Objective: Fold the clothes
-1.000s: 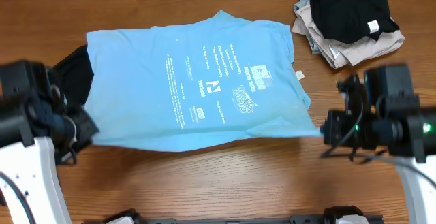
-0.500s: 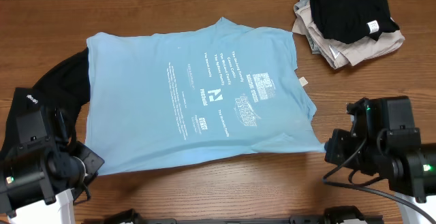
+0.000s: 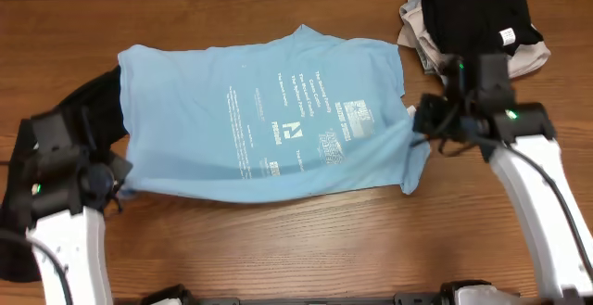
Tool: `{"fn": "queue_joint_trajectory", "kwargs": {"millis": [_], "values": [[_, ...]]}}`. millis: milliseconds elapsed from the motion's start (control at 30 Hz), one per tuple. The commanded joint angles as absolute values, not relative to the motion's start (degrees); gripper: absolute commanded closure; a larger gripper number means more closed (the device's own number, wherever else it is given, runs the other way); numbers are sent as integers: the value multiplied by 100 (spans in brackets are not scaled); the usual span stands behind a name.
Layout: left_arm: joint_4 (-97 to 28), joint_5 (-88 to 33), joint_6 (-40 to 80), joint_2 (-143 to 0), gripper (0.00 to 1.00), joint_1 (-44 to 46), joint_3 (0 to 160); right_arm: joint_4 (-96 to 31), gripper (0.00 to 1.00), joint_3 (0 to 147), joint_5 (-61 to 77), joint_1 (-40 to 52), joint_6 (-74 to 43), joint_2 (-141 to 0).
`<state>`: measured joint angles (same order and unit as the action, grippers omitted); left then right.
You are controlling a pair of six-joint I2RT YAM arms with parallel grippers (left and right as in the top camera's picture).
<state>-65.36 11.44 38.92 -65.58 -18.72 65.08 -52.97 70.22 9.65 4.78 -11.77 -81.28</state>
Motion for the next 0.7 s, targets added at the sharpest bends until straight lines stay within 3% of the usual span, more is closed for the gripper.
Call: {"fn": "queue_joint_trajectory", "kwargs": {"millis": [0, 300, 667], "values": [[-5972, 1236, 3948, -7096, 96, -1839, 6346, -4668, 96, 7041, 947, 486, -980, -8689], [-4630, 506, 3896, -8025, 96, -1833, 6348, -3435, 96, 7161, 886, 475, -760, -9056], [-4523, 701, 3295, -8009, 96, -1831, 6672, -3151, 96, 7660, 753, 475, -572, -9059]]}}
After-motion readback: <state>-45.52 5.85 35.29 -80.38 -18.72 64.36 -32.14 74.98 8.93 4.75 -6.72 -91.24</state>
